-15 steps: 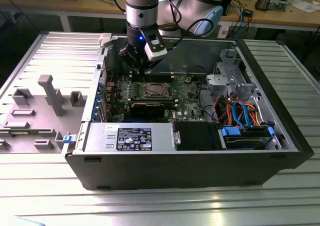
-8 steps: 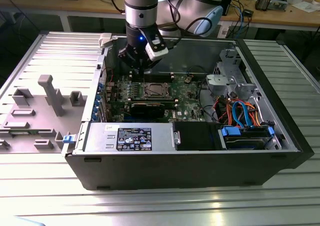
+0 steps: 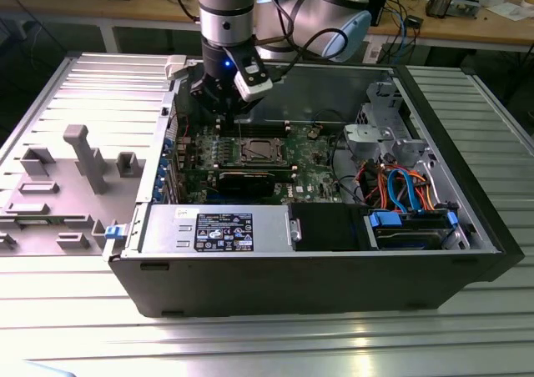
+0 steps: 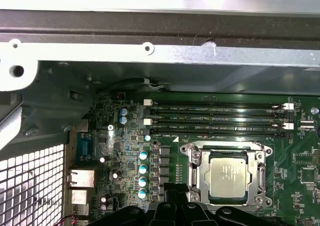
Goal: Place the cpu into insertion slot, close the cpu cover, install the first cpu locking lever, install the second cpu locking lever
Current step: 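Install the first cpu locking lever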
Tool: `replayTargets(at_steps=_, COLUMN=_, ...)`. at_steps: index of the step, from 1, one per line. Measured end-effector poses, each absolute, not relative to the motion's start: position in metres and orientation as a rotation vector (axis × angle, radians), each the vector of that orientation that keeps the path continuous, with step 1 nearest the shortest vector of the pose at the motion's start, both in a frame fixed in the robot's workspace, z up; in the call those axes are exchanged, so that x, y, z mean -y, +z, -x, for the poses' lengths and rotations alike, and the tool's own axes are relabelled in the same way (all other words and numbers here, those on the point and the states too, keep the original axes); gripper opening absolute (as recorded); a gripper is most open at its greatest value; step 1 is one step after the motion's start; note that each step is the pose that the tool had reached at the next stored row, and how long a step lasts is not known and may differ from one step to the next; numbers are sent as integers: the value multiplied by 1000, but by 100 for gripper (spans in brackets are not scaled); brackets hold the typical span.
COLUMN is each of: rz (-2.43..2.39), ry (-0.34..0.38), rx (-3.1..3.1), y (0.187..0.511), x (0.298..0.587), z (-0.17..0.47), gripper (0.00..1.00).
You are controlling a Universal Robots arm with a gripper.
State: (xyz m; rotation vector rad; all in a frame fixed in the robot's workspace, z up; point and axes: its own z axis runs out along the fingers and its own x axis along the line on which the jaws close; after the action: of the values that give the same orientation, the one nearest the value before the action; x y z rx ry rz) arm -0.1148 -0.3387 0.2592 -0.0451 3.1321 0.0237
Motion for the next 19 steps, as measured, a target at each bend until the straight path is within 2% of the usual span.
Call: replayTargets(at_steps=19, rz=78, ry=24, rx=-3131, y=259, x=339, z=116, gripper=11)
